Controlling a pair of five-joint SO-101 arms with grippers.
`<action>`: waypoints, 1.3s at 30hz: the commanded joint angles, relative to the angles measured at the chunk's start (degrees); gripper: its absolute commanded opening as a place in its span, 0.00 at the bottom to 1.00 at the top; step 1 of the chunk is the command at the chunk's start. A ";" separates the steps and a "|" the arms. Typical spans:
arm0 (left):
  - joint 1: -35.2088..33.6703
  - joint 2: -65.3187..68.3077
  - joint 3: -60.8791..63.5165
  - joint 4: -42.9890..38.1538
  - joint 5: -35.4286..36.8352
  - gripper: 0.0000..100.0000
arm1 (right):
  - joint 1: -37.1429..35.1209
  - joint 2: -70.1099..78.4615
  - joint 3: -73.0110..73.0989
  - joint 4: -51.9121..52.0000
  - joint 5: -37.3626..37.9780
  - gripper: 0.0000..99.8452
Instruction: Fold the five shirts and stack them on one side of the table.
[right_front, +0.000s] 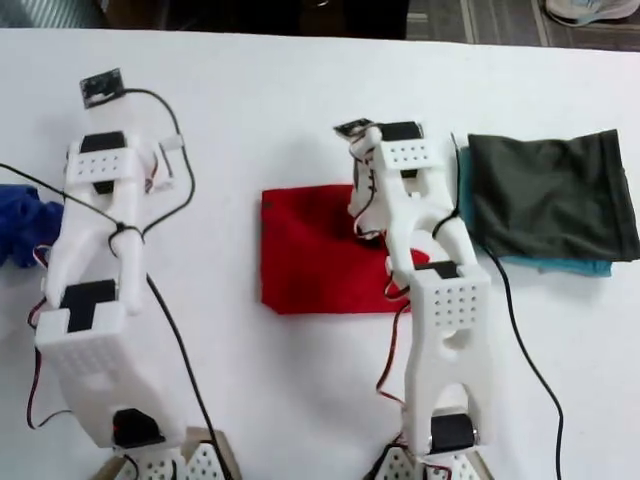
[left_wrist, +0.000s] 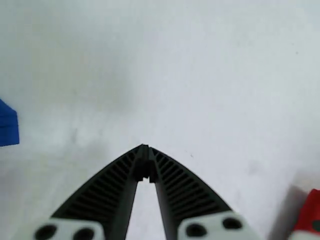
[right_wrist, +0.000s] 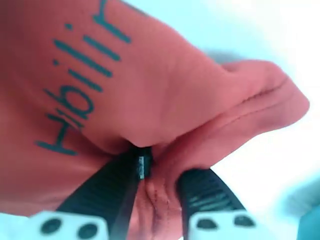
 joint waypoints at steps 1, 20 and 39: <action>-0.26 -3.87 -0.13 -0.88 0.35 0.03 | -0.57 1.98 0.09 1.45 0.18 0.02; -0.09 -3.43 0.40 -2.46 0.53 0.03 | 3.30 1.01 -12.57 5.93 -3.08 0.19; -0.09 -3.43 0.40 -2.46 0.53 0.03 | 3.74 -7.43 -2.20 1.36 -1.58 0.32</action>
